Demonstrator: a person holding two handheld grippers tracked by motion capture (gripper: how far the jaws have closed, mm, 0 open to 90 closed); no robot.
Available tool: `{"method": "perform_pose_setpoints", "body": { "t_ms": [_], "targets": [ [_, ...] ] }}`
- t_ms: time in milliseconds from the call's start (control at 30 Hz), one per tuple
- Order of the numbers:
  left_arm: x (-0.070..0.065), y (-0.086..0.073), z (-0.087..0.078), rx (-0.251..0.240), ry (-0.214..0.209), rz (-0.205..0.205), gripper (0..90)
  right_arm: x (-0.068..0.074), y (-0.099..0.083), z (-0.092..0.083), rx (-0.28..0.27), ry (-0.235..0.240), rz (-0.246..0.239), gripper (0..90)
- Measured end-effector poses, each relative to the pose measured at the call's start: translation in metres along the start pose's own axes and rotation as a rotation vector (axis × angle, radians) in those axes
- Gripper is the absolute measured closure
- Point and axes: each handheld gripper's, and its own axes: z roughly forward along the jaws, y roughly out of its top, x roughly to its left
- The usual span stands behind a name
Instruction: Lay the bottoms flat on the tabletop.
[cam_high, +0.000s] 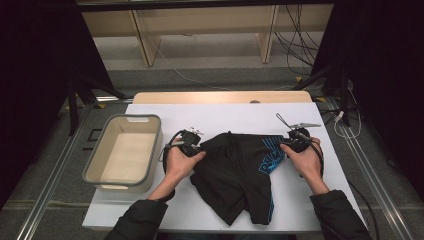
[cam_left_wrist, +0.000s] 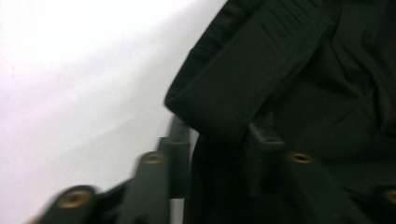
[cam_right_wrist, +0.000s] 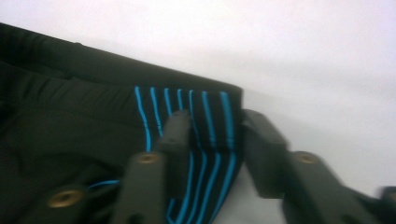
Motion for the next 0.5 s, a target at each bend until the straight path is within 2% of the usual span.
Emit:
{"method": "perform_pose_setpoints", "body": {
  "t_ms": [67,133,333,500],
  "targets": [
    [-0.002,0.006,-0.002,-0.020,0.001,0.005,77.9,0.003,0.001,-0.003,-0.017,-0.008,-0.009,78.0],
    [-0.003,0.011,-0.003,-0.028,0.009,0.017,82.8,0.004,0.004,-0.007,-0.027,-0.003,-0.013,81.8],
    [0.002,0.027,-0.016,-0.109,0.065,0.007,86.4,0.008,0.013,-0.019,-0.075,-0.005,-0.039,83.6],
    [0.009,0.037,-0.019,-0.139,0.117,0.005,86.6,0.008,0.023,-0.022,-0.114,-0.016,-0.037,83.7]
  ]
}}
